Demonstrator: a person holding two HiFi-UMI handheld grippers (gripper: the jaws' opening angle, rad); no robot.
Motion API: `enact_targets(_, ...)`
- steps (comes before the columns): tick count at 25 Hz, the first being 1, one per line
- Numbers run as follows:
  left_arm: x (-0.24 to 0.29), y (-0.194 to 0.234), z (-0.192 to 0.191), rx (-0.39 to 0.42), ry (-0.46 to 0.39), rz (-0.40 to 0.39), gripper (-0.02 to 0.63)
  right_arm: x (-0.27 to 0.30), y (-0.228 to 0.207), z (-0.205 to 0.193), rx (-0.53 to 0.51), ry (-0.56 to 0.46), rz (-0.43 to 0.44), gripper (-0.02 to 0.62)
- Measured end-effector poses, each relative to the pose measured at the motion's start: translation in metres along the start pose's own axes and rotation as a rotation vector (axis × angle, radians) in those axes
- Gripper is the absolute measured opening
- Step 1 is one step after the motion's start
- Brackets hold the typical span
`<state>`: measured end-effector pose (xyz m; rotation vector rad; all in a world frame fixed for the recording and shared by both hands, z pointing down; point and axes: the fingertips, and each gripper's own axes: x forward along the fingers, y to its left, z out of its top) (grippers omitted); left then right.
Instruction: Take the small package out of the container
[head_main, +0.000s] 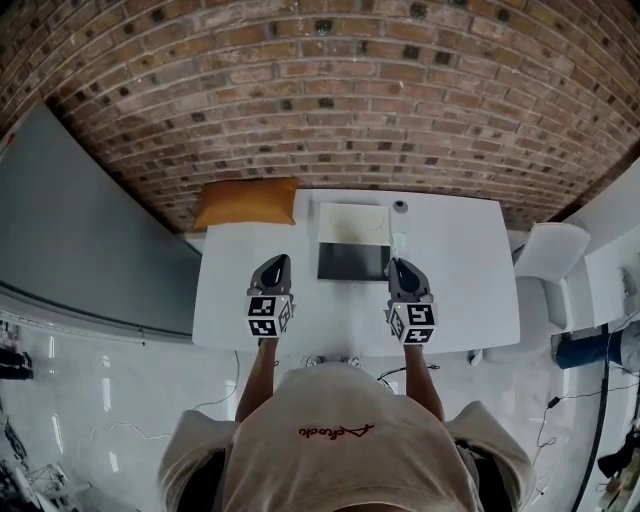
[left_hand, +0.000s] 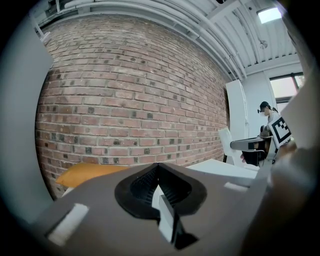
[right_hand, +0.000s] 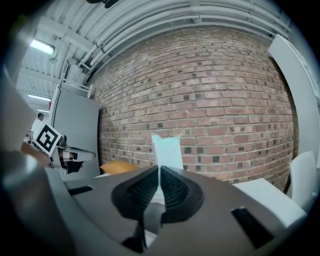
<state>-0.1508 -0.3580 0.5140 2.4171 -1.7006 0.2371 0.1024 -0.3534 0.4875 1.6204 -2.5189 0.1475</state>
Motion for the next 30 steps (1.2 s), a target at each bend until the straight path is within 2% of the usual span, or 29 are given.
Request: enact_targets(30,0.013,-0.008,-0.004,0.002,0.007,-0.022,0.009,0.019,0.011,-0.001,-0.015,0.014,0.046,0.015)
